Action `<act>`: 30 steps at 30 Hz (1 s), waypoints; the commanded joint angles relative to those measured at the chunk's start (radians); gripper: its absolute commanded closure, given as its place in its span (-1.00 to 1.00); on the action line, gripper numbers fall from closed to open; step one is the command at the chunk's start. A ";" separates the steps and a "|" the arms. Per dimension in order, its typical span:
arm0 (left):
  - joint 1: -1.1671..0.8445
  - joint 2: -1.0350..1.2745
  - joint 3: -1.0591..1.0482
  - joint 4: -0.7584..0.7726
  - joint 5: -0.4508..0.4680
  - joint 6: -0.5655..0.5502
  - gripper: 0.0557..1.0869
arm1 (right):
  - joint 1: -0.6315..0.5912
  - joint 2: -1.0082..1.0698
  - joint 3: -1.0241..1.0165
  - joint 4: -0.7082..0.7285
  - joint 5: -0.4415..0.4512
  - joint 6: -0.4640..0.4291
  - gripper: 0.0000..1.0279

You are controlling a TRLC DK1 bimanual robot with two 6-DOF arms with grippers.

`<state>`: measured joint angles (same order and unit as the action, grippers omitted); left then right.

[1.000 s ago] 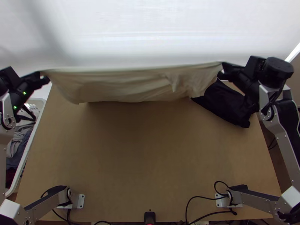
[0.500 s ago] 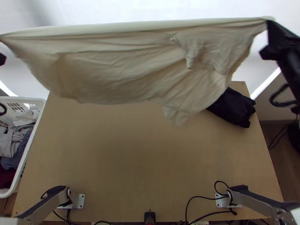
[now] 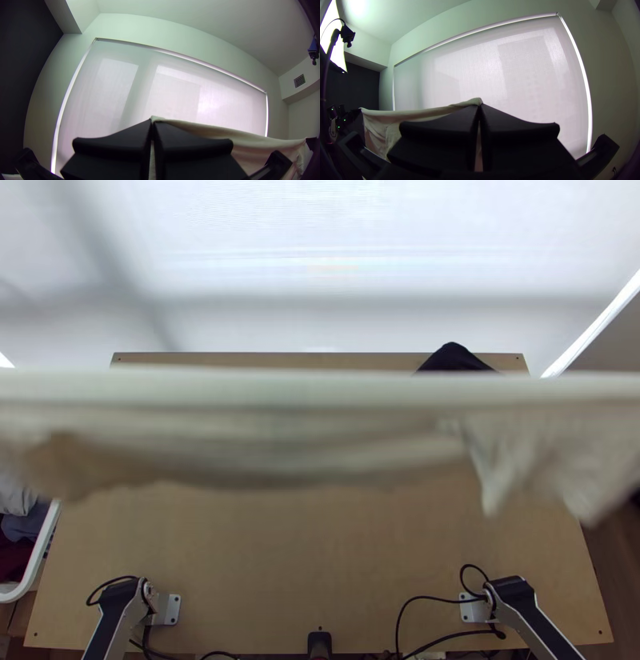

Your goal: Fold the t-shirt

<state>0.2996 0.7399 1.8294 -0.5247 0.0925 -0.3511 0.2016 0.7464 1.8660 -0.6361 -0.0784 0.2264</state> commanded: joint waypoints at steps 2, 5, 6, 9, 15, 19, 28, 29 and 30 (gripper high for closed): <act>0.009 -0.002 -0.018 -0.044 -0.030 -0.038 0.93 | 0.028 0.001 0.032 -0.054 0.025 -0.013 0.95; 0.007 -0.019 -0.045 -0.061 -0.030 -0.042 0.93 | 0.048 -0.010 -0.002 -0.076 0.025 0.001 0.95; 0.006 -0.028 -0.062 -0.070 -0.030 -0.042 0.93 | 0.048 -0.016 -0.031 -0.076 0.025 0.004 0.95; -0.008 -0.073 -0.171 -0.113 -0.008 -0.042 0.93 | 0.070 -0.050 -0.169 -0.079 0.025 0.036 0.95; -0.031 -0.246 -0.564 -0.141 0.035 -0.034 0.93 | 0.101 -0.183 -0.573 -0.036 0.025 0.088 0.95; -0.037 -0.344 -0.852 -0.123 0.046 -0.017 0.93 | 0.130 -0.234 -0.821 0.052 0.023 0.093 0.95; -0.053 -0.235 -1.161 0.184 0.047 0.008 0.93 | 0.094 -0.114 -1.127 0.374 0.023 0.088 0.95; -0.053 -0.186 -1.171 0.226 0.046 0.009 0.93 | 0.079 -0.081 -1.139 0.406 0.019 0.088 0.95; -0.045 -0.135 -1.176 0.273 0.046 0.011 0.93 | 0.064 -0.045 -1.153 0.450 0.012 0.088 0.95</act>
<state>0.2493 0.5060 0.6819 -0.3542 0.1425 -0.3508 0.3000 0.6270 0.7471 -0.2760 -0.0685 0.3027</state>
